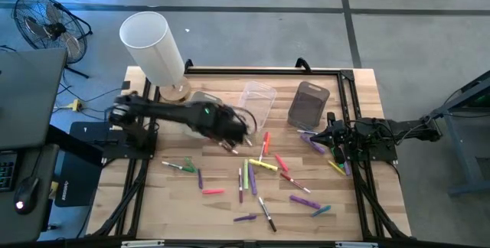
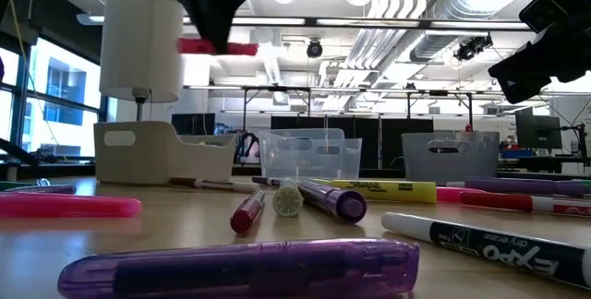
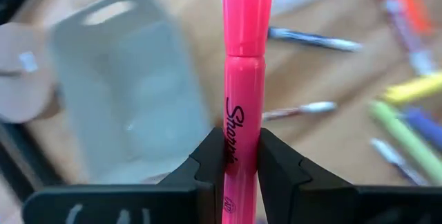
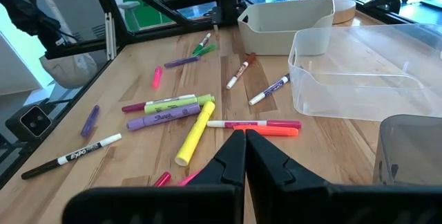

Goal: Pick & Place Markers
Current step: Put the pink highlighter into the gray bin, then put the pink pen into the transparent bin

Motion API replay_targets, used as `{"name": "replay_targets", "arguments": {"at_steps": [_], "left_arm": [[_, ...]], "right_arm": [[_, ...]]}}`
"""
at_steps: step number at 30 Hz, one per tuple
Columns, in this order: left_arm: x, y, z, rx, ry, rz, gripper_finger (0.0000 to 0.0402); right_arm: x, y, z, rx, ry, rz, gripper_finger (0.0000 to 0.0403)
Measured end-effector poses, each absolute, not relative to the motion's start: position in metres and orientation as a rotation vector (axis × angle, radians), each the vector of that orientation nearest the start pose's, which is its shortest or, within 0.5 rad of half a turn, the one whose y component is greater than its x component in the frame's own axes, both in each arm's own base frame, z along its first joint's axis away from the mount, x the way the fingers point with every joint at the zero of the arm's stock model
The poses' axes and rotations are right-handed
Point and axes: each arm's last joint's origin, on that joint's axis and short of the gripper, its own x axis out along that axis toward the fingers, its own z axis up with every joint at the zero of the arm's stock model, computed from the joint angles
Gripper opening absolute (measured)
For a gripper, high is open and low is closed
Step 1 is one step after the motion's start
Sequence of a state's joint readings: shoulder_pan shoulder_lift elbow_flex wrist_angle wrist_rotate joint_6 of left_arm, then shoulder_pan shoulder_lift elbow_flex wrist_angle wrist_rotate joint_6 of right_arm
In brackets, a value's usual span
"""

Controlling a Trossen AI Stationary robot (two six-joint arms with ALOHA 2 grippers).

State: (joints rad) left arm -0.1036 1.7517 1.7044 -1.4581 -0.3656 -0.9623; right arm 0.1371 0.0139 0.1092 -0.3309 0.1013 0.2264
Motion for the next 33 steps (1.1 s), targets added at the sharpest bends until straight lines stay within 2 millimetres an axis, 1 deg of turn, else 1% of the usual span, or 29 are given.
{"name": "replay_targets", "arguments": {"at_steps": [4, 6, 8, 11, 13, 15, 16, 19, 21, 23, 26, 28, 30, 33], "left_arm": [[0.292, 0.009, 0.317, -0.487, 1.155, 0.905, 0.0054], [0.277, 0.023, 0.308, -0.544, 1.149, 0.908, 0.0054], [0.271, 0.038, 0.296, -0.613, 1.107, 0.884, 0.0054], [0.258, 0.056, 0.274, -0.698, 1.129, 0.836, 0.0054], [0.256, 0.066, 0.260, -0.735, 1.121, 0.816, 0.0054], [0.248, 0.074, 0.245, -0.753, 1.189, 0.834, 0.0054], [0.244, 0.078, 0.241, -0.755, 1.217, 0.837, 0.0054], [0.244, 0.086, 0.231, -0.760, 1.194, 0.819, 0.0054], [0.240, 0.088, 0.226, -0.776, 1.229, 0.820, 0.0060], [0.242, 0.090, 0.227, -0.773, 1.197, 0.821, 0.0087], [0.241, 0.091, 0.226, -0.745, 1.202, 0.856, 0.0137], [0.240, 0.091, 0.227, -0.733, 1.202, 0.860, 0.0158], [0.240, 0.091, 0.227, -0.720, 1.210, 0.848, 0.0168], [0.241, 0.091, 0.227, -0.715, 1.210, 0.844, 0.0172]], "right_arm": [[0.088, 0.009, 0.168, 0.197, 0.237, 0.009, 0.0000], [0.088, 0.009, 0.168, 0.197, 0.237, 0.009, 0.0000], [0.088, 0.009, 0.168, 0.197, 0.237, 0.009, 0.0000], [0.088, 0.009, 0.168, 0.197, 0.237, 0.009, 0.0000], [0.088, 0.009, 0.168, 0.197, 0.237, 0.009, 0.0000], [0.088, 0.009, 0.168, 0.197, 0.237, 0.009, 0.0000], [0.088, 0.009, 0.168, 0.197, 0.237, 0.009, 0.0000], [0.088, 0.009, 0.168, 0.197, 0.237, 0.009, 0.0000], [0.088, 0.009, 0.168, 0.197, 0.237, 0.009, 0.0000], [0.088, 0.009, 0.168, 0.197, 0.237, 0.009, 0.0000], [0.088, 0.009, 0.168, 0.197, 0.237, 0.009, 0.0000], [0.088, 0.009, 0.168, 0.197, 0.237, 0.009, 0.0000], [0.088, 0.009, 0.168, 0.197, 0.237, 0.009, 0.0000], [0.088, 0.009, 0.168, 0.197, 0.237, 0.009, 0.0000]]}}
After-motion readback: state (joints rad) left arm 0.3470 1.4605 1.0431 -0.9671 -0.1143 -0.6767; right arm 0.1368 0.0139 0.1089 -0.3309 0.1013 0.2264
